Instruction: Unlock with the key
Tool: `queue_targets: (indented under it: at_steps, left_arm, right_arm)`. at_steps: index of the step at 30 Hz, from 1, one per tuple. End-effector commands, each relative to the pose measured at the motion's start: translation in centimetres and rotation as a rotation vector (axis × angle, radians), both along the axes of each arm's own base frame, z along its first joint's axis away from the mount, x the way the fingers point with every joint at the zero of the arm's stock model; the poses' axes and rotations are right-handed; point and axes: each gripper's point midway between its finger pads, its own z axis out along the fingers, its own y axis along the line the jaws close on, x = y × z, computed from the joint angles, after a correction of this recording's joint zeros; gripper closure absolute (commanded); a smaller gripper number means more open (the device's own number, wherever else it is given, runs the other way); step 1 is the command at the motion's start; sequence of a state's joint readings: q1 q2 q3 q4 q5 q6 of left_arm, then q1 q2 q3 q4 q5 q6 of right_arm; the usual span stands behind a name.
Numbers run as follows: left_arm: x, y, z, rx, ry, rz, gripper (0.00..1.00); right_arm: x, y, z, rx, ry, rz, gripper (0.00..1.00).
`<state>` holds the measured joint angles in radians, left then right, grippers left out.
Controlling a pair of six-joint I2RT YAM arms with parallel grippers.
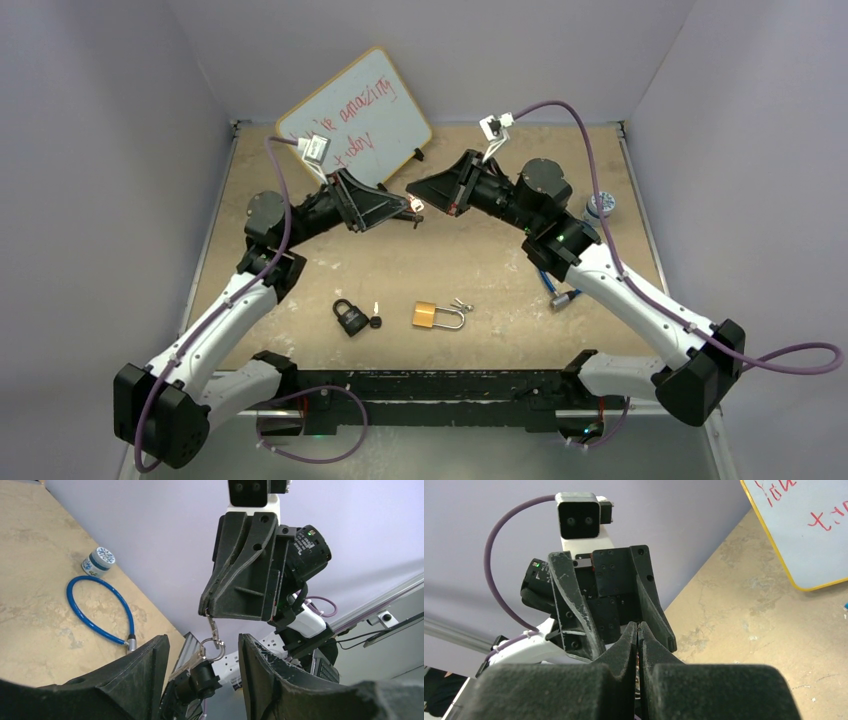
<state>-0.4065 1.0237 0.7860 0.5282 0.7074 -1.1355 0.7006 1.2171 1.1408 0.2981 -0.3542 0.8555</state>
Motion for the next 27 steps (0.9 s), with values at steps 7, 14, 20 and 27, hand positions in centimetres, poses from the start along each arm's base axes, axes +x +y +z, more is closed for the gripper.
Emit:
queue_targets:
  at_steps: [7, 14, 20, 27]
  left_arm:
    - [-0.3, -0.4, 0.5, -0.046, 0.0, -0.041, 0.52]
    - [-0.1, -0.7, 0.6, -0.044, -0.003, -0.051, 0.64]
    - [-0.2, -0.9, 1.1, -0.048, -0.018, -0.072, 0.93]
    - [-1.1, -0.6, 3.0, -0.067, -0.081, -0.084, 1.0]
  right_arm:
    - [-0.5, 0.5, 0.9, 0.039, -0.029, 0.024, 1.0]
    - [-0.4, 0.7, 0.8, 0.034, -0.025, 0.028, 1.0]
    - [-0.2, 0.7, 0.7, 0.036, -0.019, 0.023, 1.0]
    - [0.0, 0.1, 1.0, 0.036, -0.002, -0.019, 0.83]
